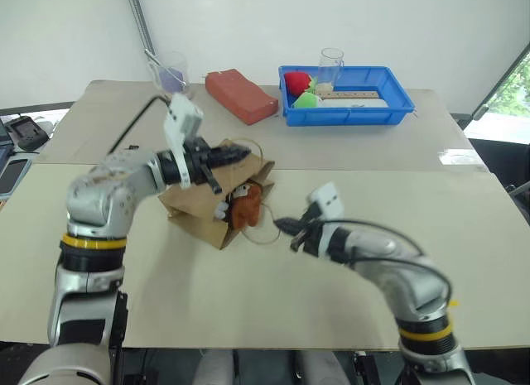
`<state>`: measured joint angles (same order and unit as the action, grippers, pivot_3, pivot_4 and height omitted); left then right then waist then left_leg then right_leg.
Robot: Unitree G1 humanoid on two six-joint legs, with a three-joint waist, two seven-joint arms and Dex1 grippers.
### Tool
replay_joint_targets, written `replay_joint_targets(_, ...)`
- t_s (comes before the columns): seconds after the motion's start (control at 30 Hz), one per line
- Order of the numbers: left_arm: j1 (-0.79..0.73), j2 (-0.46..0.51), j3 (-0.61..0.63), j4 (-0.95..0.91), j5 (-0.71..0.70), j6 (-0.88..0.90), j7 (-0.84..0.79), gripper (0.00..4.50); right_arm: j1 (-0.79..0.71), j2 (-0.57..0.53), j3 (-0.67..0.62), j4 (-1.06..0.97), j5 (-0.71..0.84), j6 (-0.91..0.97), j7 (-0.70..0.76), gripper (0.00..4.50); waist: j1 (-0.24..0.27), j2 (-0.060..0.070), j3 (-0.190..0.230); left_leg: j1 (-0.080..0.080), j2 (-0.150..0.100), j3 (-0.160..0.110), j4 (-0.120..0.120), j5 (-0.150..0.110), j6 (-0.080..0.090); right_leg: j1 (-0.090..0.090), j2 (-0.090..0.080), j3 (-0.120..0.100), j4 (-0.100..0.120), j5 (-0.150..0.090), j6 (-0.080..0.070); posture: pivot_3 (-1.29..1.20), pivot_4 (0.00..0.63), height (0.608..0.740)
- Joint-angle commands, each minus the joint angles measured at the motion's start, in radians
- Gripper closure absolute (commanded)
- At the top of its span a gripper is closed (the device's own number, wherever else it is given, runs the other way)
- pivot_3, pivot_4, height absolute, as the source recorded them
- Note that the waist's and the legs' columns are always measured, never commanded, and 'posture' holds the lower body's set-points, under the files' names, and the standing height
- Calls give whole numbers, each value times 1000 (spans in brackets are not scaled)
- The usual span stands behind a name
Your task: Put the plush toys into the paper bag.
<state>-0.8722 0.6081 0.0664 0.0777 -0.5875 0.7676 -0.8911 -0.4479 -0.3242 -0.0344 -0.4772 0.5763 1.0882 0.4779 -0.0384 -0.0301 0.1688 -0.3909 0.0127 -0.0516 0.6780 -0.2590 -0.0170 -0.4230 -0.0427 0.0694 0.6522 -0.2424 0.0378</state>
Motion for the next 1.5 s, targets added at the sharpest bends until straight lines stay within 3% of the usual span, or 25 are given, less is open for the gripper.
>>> replay_joint_targets(0.03,-106,21,33,110,21,-59,-37,4500,-110,-45,-174,-28,164,123,11,4476,-1,0,0,0,0,0,-1,0,0,0,0,0,-1,0,0,0,150,740)
replay_joint_targets(0.27,-202,-15,1,277,84,-161,-86,4500,-308,-127,-327,47,333,273,-30,4476,-3,0,0,-1,0,0,-2,-1,1,-1,0,0,-2,0,0,0,150,740)
replay_joint_targets(0.6,-259,-104,0,396,125,-232,-87,4500,-395,-161,-329,98,357,257,-105,4476,-3,0,0,-7,0,0,-1,-1,2,-5,-1,0,-2,0,0,0,150,740)
replay_joint_targets(1.13,-367,-125,11,642,197,-329,-111,4500,-473,-237,-290,238,312,186,-110,4476,-4,0,0,-13,-1,0,1,-1,2,-11,-2,-1,6,0,0,0,150,740)
replay_joint_targets(1.3,-340,-152,4,621,205,-322,-120,4500,-436,-192,-265,227,323,201,-131,4476,-5,0,0,-15,-1,0,0,0,2,-15,-2,-1,10,0,0,0,150,740)
replay_joint_targets(1.33,-336,-152,1,615,208,-313,-121,4203,-433,-182,-267,228,322,200,-140,4498,-6,0,0,-15,-1,0,1,0,2,-16,-2,0,11,0,0,0,150,740)
replay_joint_targets(1.4,-330,-152,-4,610,221,-312,-119,3616,-428,-170,-266,229,312,192,-156,3862,-7,0,0,-16,-1,1,1,0,2,-16,-2,0,11,0,0,0,150,740)
replay_joint_targets(1.5,-314,-148,-8,586,222,-305,-138,2304,-423,-164,-269,226,306,180,-170,2908,-6,0,0,-15,-1,1,1,0,3,-16,-2,0,11,0,0,0,150,740)
